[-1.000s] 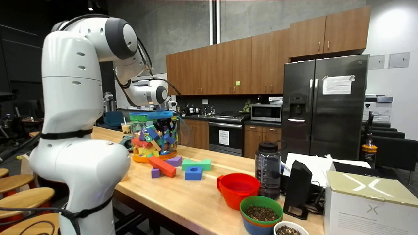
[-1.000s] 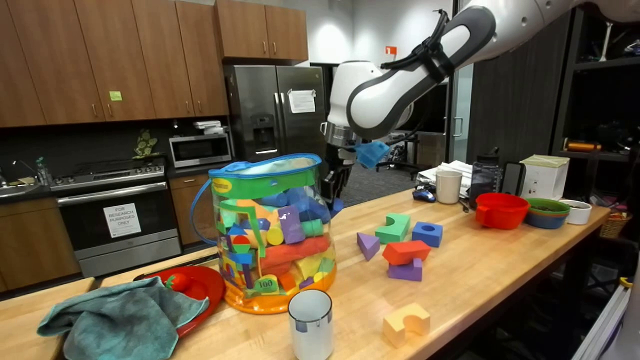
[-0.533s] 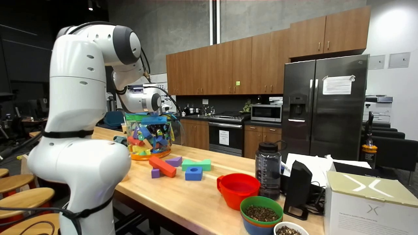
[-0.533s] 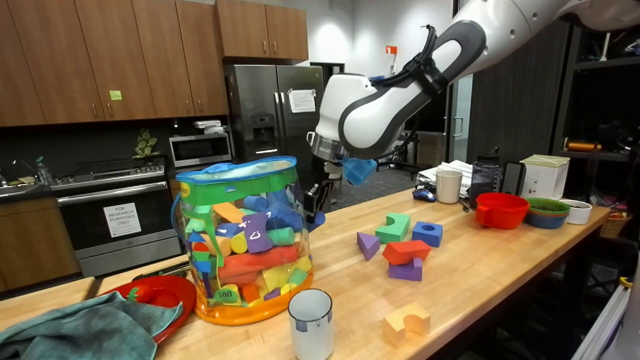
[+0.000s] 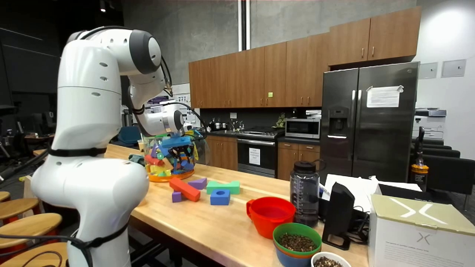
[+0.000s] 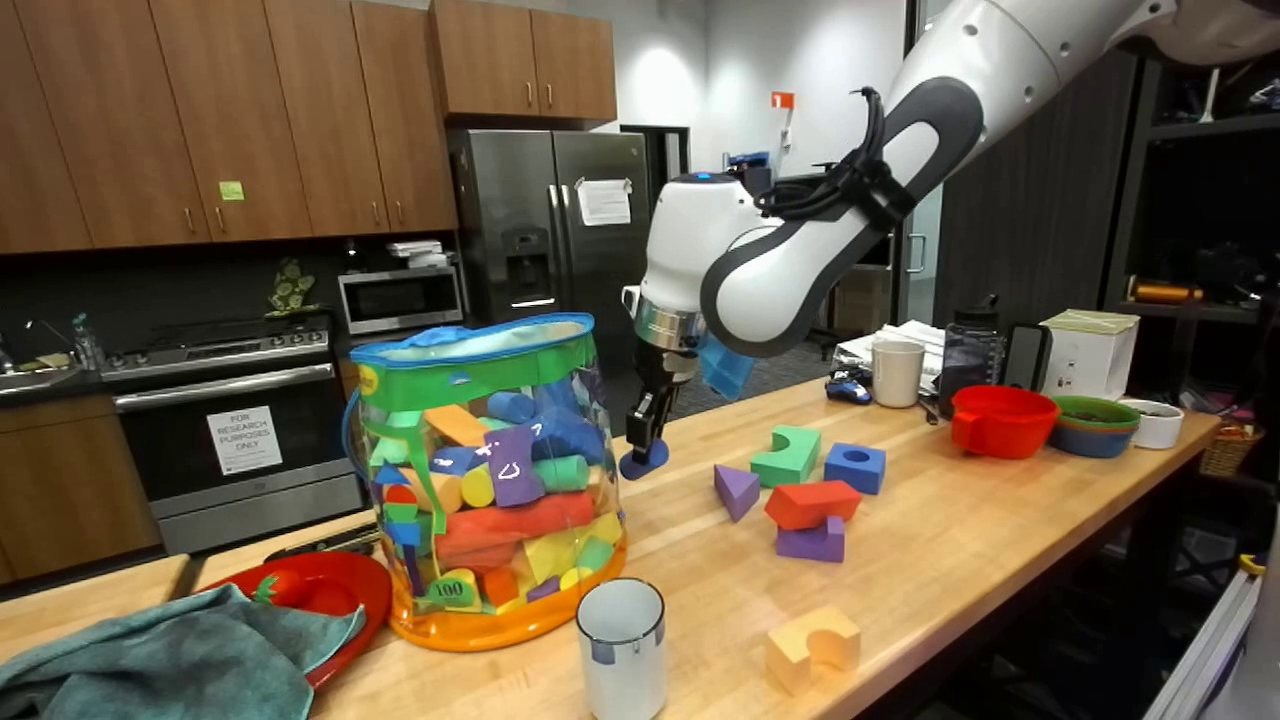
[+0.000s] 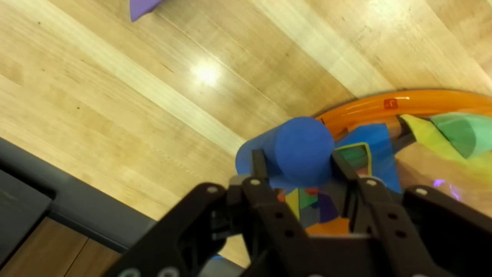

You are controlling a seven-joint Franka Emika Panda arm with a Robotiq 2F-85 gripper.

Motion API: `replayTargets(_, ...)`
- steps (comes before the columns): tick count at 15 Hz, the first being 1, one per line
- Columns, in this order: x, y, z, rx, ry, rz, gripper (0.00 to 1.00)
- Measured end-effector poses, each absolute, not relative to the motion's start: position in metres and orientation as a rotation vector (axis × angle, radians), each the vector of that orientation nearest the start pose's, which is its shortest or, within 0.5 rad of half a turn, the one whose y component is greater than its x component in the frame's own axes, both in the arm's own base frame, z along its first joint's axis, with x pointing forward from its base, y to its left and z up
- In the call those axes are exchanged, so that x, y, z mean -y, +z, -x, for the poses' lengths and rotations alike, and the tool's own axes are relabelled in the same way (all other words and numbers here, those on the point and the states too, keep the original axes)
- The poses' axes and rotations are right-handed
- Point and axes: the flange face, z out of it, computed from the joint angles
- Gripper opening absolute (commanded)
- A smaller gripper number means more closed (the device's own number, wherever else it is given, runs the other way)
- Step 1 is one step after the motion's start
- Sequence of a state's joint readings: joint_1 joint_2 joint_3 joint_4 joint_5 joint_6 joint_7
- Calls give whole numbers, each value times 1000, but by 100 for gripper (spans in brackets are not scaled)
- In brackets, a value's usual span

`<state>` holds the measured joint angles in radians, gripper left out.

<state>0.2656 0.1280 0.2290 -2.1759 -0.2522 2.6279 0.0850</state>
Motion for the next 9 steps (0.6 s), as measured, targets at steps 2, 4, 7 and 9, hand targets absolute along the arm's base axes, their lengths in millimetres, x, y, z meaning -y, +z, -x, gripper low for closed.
replayTargets(2, -277, 358, -502, 955, -547, 3007, 16)
replayTargets(4, -276, 351, -497, 974, -535, 3024, 16)
replayTargets(7, -276, 340, -489, 978, -506, 3037, 67)
replayTargets(9, -277, 335, -484, 974, -490, 3041, 77)
